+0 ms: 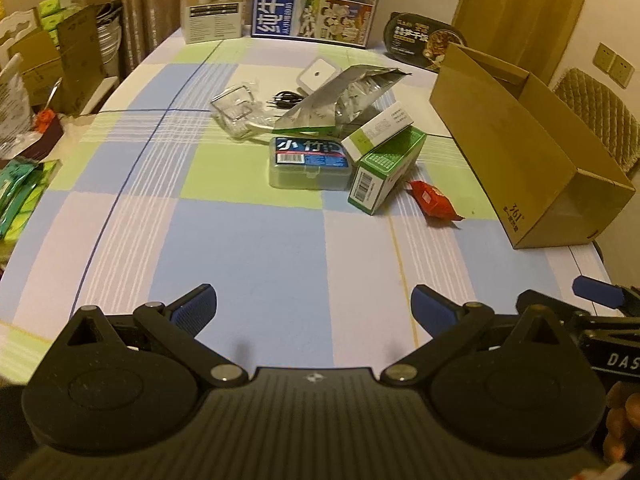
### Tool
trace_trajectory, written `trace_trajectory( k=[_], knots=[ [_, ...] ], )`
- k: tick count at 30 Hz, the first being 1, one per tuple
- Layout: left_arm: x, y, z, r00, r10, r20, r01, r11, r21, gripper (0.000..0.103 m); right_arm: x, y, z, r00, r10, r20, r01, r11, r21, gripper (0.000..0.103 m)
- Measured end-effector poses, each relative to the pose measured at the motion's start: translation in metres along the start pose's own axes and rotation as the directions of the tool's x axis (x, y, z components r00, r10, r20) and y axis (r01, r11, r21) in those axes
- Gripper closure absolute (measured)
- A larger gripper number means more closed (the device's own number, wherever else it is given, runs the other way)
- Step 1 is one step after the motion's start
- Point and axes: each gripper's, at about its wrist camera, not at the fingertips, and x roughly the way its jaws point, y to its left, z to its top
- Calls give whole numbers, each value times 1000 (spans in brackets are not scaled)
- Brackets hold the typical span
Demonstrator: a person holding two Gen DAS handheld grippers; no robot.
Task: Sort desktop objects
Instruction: 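Move both tools forward over the table toward the cluster of items, then lower the right tool to the red snack packet while the left tool approaches the green box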
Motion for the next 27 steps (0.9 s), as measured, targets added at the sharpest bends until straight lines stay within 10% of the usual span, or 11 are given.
trace_trajectory(
  k=[14,27],
  knots=[
    [44,-9,30,996,-93,12,88,966,245,11,42,9,17,999,-17,44,20,998,-55,3],
    [88,-14,45,980,-197,31,166,892,420,27,86,13,23,999,-34,40,38,995,-90,35]
  ],
)
